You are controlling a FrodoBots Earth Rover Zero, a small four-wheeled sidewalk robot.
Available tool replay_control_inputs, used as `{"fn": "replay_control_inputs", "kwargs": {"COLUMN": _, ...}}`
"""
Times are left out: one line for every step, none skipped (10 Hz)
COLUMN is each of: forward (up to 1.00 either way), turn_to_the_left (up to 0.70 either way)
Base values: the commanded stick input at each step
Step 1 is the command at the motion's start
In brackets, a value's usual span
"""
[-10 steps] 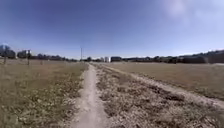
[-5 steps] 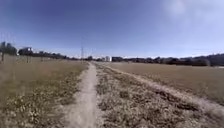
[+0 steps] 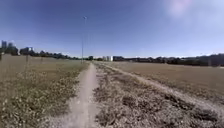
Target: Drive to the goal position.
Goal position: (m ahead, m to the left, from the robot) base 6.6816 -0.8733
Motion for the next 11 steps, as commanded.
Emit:
{"fn": "replay_control_inputs", "kwargs": {"forward": 0.7, "turn_to_the_left": 0.12}}
{"fn": "replay_control_inputs", "kwargs": {"forward": 0.7, "turn_to_the_left": 0.25}}
{"fn": "replay_control_inputs", "kwargs": {"forward": 0.7, "turn_to_the_left": 0.2}}
{"fn": "replay_control_inputs", "kwargs": {"forward": 0.7, "turn_to_the_left": 0.0}}
{"fn": "replay_control_inputs", "kwargs": {"forward": 0.7, "turn_to_the_left": 0.0}}
{"fn": "replay_control_inputs", "kwargs": {"forward": 0.7, "turn_to_the_left": 0.0}}
{"fn": "replay_control_inputs", "kwargs": {"forward": 0.7, "turn_to_the_left": 0.0}}
{"fn": "replay_control_inputs", "kwargs": {"forward": 0.7, "turn_to_the_left": 0.0}}
{"fn": "replay_control_inputs", "kwargs": {"forward": 0.7, "turn_to_the_left": 0.0}}
{"fn": "replay_control_inputs", "kwargs": {"forward": 0.7, "turn_to_the_left": 0.0}}
{"fn": "replay_control_inputs", "kwargs": {"forward": 0.7, "turn_to_the_left": 0.0}}
